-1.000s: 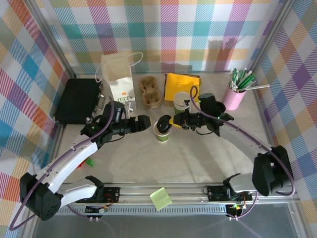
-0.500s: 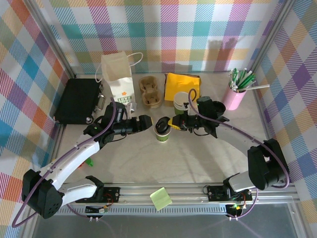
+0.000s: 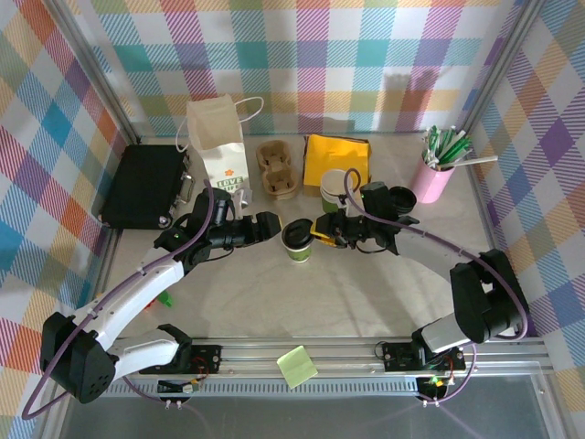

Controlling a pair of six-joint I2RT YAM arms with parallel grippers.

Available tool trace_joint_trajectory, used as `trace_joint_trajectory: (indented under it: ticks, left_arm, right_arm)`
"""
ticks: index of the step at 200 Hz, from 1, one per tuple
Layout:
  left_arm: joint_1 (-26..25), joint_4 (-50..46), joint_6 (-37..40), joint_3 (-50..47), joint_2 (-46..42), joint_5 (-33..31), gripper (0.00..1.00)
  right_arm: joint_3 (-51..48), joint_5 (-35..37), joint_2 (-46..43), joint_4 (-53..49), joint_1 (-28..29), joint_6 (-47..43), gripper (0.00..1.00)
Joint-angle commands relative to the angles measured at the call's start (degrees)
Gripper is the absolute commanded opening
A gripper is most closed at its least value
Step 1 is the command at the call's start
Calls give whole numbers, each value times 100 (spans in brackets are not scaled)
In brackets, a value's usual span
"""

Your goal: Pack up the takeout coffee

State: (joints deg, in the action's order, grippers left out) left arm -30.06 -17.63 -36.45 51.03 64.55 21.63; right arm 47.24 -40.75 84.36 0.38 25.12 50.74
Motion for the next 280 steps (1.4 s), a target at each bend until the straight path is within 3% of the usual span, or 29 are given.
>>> trace_joint_trajectory:
  ticks: [1,170,280]
  left_arm:
    - [55,58,-26,-33,-13,87,76]
    - [53,27,168,-25,241,46,75]
    - [54,-66,734,559,1410,66,74]
  right_arm:
    - [160,55,110,-157,-24,-205,39]
    - [610,463,117,-886,137,-609,44]
    - [696,875,-178,-1461,203,-1071,47]
